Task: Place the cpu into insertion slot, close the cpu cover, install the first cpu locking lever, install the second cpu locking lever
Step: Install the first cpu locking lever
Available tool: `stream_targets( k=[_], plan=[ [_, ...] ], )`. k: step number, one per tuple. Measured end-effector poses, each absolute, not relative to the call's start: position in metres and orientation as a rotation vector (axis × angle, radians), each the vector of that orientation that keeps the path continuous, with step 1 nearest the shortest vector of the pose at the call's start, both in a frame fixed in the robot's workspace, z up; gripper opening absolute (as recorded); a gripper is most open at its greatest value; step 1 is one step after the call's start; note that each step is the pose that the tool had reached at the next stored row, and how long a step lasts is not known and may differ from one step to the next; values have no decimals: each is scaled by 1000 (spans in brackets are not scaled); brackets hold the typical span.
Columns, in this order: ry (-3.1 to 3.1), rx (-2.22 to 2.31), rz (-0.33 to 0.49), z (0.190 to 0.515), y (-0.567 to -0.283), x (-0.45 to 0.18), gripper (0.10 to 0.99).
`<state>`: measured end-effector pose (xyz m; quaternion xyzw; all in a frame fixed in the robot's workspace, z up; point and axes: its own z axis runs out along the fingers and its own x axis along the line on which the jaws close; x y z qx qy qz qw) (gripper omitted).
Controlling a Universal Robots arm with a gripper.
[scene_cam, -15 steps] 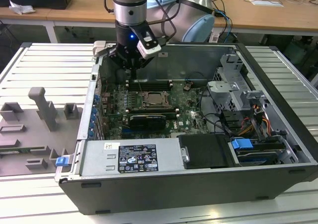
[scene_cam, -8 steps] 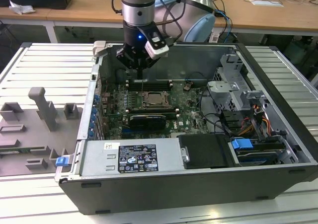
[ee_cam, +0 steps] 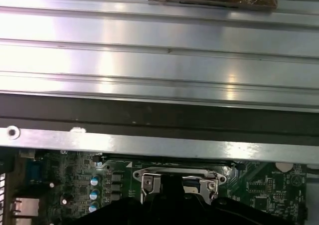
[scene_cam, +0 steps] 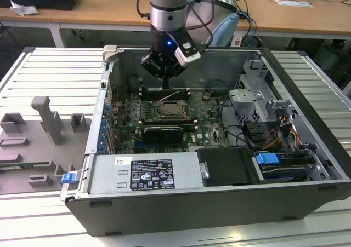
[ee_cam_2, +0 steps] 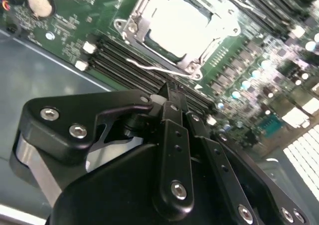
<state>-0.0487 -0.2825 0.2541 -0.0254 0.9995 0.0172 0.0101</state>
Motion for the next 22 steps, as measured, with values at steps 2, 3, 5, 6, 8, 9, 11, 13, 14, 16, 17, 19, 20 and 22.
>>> stream_targets(
  k=[2, 3, 5, 6, 8, 9, 11, 13, 14, 16, 17, 19, 20, 22],
  plan=[
    [3119, -79, 77, 253, -283, -48, 106],
    [3118, -79, 93, 252, -283, -48, 106],
    [3118, -79, 100, 251, -283, -48, 106],
    [3118, -79, 100, 250, -284, -48, 106],
    [3118, -79, 100, 248, -284, -48, 106],
    [3118, -80, 100, 247, -284, -47, 106],
    [3118, -93, 100, 244, -284, -44, 106],
    [3118, -106, 101, 240, -284, -40, 106],
    [3118, -106, 100, 239, -284, -39, 106],
    [3118, -106, 100, 236, -284, -37, 106],
    [3118, -106, 100, 235, -284, -36, 106],
    [3118, -106, 100, 233, -284, -33, 106],
    [3118, -106, 100, 232, -284, -32, 106],
    [3118, -106, 100, 230, -284, -31, 106]
  ],
)
